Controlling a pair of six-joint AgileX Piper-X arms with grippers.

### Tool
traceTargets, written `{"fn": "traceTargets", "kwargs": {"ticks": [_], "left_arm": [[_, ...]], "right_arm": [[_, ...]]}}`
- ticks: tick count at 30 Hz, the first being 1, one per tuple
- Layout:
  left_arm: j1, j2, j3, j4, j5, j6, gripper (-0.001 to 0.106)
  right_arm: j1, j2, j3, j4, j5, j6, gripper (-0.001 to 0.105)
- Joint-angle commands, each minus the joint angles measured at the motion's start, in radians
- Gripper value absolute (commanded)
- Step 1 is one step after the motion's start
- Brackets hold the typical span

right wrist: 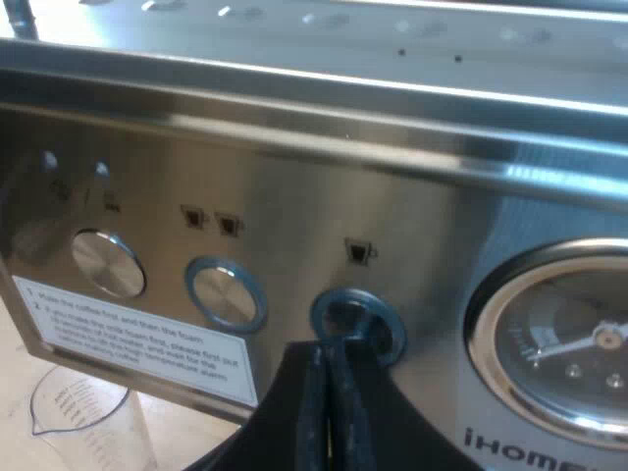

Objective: Place mug into machine

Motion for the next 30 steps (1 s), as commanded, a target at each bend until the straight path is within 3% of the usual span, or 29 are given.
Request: {"fn": "traceTargets", "kwargs": {"ticks": [1, 7, 11, 15, 17, 18, 20, 22, 30], "left_arm": [[-0.003, 0.002, -0.004, -0.01, -0.006, 0.002, 0.068], [-0.003, 0.002, -0.004, -0.01, -0.006, 0.002, 0.068], [-0.003, 0.002, -0.025, 0.058, -0.006, -0.001, 0.068], [-0.003, 0.002, -0.055, 0.112, -0.006, 0.02, 0.068], [-0.003, 0.002, -0.072, 0.118, -0.006, 0.024, 0.068], [-0.003, 0.002, -0.077, 0.118, -0.006, 0.024, 0.068], [-0.003, 0.002, -0.09, 0.118, -0.006, 0.015, 0.068], [-0.003, 0.001, -0.103, 0.118, -0.006, -0.003, 0.068], [-0.003, 0.017, -0.187, 0.111, -0.042, -0.001, 0.068]], "right_arm": [[0.0, -0.014, -0.013, 0.053, 0.029, 0.012, 0.0], [0.076, -0.082, -0.013, 0.221, 0.033, 0.012, 0.0], [0.118, -0.131, -0.013, 0.329, 0.139, 0.09, 0.001], [0.127, -0.173, -0.013, 0.403, 0.15, 0.165, 0.026], [0.127, -0.201, -0.013, 0.453, 0.121, 0.172, 0.056], [0.127, -0.207, -0.013, 0.464, 0.112, 0.172, 0.061], [0.127, -0.233, -0.013, 0.516, 0.079, 0.154, 0.083], [0.124, -0.257, -0.013, 0.554, 0.06, 0.152, 0.088], [0.057, -0.386, -0.013, 0.617, 0.038, 0.137, 0.087]]}}
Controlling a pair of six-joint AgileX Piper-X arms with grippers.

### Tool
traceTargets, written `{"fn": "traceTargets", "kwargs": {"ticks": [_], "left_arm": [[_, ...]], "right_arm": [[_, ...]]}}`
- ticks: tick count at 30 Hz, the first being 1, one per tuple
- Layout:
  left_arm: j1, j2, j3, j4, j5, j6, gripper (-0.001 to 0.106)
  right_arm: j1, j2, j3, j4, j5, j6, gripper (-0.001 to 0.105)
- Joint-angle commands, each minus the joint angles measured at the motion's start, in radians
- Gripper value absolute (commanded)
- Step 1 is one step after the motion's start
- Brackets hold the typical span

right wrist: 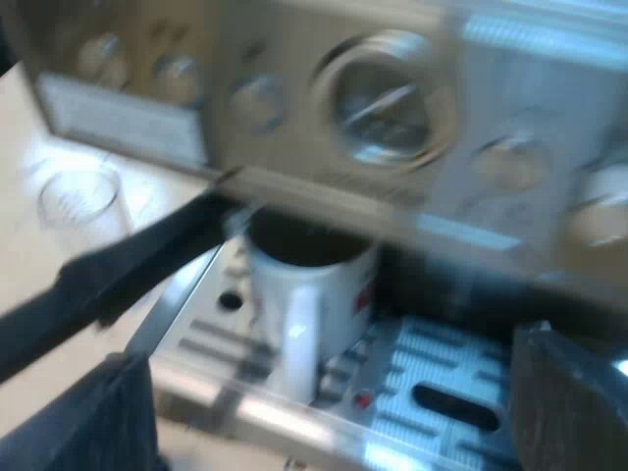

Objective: Place mug into machine

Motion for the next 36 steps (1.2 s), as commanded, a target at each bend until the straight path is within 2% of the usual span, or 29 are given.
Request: {"fn": "traceTargets", "kwargs": {"ticks": [1, 6, 11, 15, 20, 26, 31, 36], "left_arm": [[-0.003, 0.034, -0.048, -0.017, -0.034, -0.013, 0.068], [0.011, 0.134, -0.118, -0.017, -0.036, -0.013, 0.068], [0.108, 0.234, -0.19, -0.017, -0.035, -0.013, 0.068], [0.196, 0.249, -0.209, -0.017, -0.035, -0.013, 0.068], [0.304, 0.243, -0.209, -0.014, -0.035, -0.013, 0.068], [0.33, 0.239, -0.209, -0.011, -0.035, -0.013, 0.068], [0.33, 0.209, -0.209, -0.011, -0.035, -0.013, 0.068], [0.33, 0.147, -0.209, -0.007, -0.035, -0.009, 0.068]], "right_arm": [[-0.058, -0.079, -0.009, -0.003, -0.027, -0.017, 0.087], [-0.183, -0.166, -0.009, 0.021, -0.102, -0.017, 0.087], [-0.371, -0.256, -0.009, 0.128, -0.141, -0.026, 0.087], [-0.494, -0.316, -0.009, 0.204, -0.165, -0.086, 0.087], [-0.681, -0.404, -0.009, 0.259, -0.275, -0.155, 0.087], [-0.894, -0.495, 0.012, 0.274, -0.373, -0.233, 0.087], [-1.014, -0.575, 0.055, 0.28, -0.446, -0.254, 0.087], [-1.063, -0.664, 0.101, 0.28, -0.452, -0.26, 0.087]]}}
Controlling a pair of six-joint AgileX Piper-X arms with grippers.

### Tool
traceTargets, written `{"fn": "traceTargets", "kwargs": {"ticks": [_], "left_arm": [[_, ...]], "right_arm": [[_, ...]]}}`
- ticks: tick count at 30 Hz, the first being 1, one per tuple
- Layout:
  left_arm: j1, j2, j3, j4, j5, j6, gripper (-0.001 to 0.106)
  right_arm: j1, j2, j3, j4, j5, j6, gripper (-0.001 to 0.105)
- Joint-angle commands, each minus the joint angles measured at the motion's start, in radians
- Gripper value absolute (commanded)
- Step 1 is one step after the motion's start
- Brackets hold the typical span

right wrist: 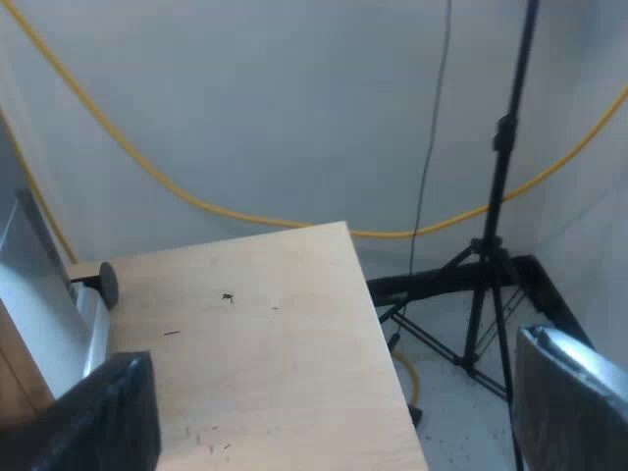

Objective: Place mug into machine

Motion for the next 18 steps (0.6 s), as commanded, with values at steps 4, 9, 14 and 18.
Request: {"fn": "traceTargets", "kwargs": {"ticks": [4, 9, 14, 18], "left_arm": [[0.0, -0.098, -0.01, 0.048, -0.008, 0.015, 0.068], [0.0, -0.17, -0.01, 0.169, -0.008, 0.072, 0.068], [0.0, -0.265, 0.046, 0.209, -0.008, 0.081, 0.068], [0.0, -0.34, 0.097, 0.244, -0.008, 0.081, 0.068]], "right_arm": [[-0.011, -0.131, 0.054, -0.004, -0.013, -0.016, 0.087], [-0.011, -0.234, 0.091, 0.055, -0.013, -0.016, 0.087], [-0.009, -0.336, 0.135, 0.116, -0.013, -0.016, 0.087], [-0.009, -0.391, 0.152, 0.162, -0.013, -0.016, 0.087]]}}
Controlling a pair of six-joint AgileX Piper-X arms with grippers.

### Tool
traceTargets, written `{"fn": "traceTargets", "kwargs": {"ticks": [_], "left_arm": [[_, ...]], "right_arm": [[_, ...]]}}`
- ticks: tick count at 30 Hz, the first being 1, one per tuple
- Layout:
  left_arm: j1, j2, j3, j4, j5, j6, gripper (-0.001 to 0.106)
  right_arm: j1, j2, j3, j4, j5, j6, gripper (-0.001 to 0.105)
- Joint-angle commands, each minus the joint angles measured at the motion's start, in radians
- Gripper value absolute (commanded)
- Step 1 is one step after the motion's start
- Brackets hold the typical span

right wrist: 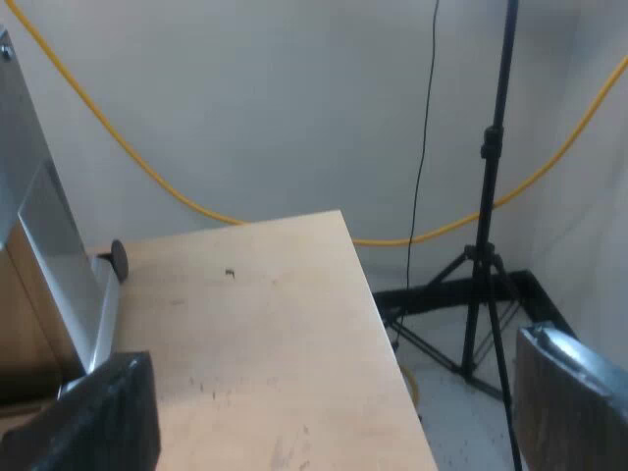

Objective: Place mug into machine

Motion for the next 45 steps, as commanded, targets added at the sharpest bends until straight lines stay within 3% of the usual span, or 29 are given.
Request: {"fn": "traceTargets", "kwargs": {"ticks": [1, 8, 16, 20, 26, 29, 35, 45], "left_arm": [[0.0, -0.065, 0.046, 0.027, -0.008, 0.006, 0.068], [0.0, -0.203, 0.159, 0.054, -0.008, -0.042, 0.068], [0.0, -0.289, 0.199, 0.088, -0.018, -0.049, 0.068], [0.0, -0.308, 0.199, 0.167, -0.065, -0.04, 0.068], [0.0, -0.333, 0.199, 0.191, -0.117, -0.04, 0.068], [0.0, -0.359, 0.199, 0.225, -0.182, -0.04, 0.068], [0.0, -0.38, 0.199, 0.281, -0.198, -0.042, 0.068], [0.0, -0.38, 0.28, 0.2, -0.257, -0.04, 0.068]], "right_arm": [[-0.003, -0.047, 0.005, 0.034, -0.011, -0.017, 0.087], [-0.003, -0.141, 0.043, 0.063, -0.011, -0.017, 0.087], [-0.003, -0.25, 0.1, 0.077, -0.011, -0.021, 0.087], [-0.003, -0.292, 0.129, 0.105, -0.011, -0.021, 0.087], [-0.003, -0.291, 0.164, 0.115, -0.078, -0.021, 0.087], [-0.003, -0.291, 0.177, 0.112, -0.078, -0.021, 0.087], [-0.003, -0.291, 0.216, 0.114, -0.078, -0.021, 0.087], [-0.003, -0.289, 0.272, 0.106, -0.139, -0.021, 0.087]]}}
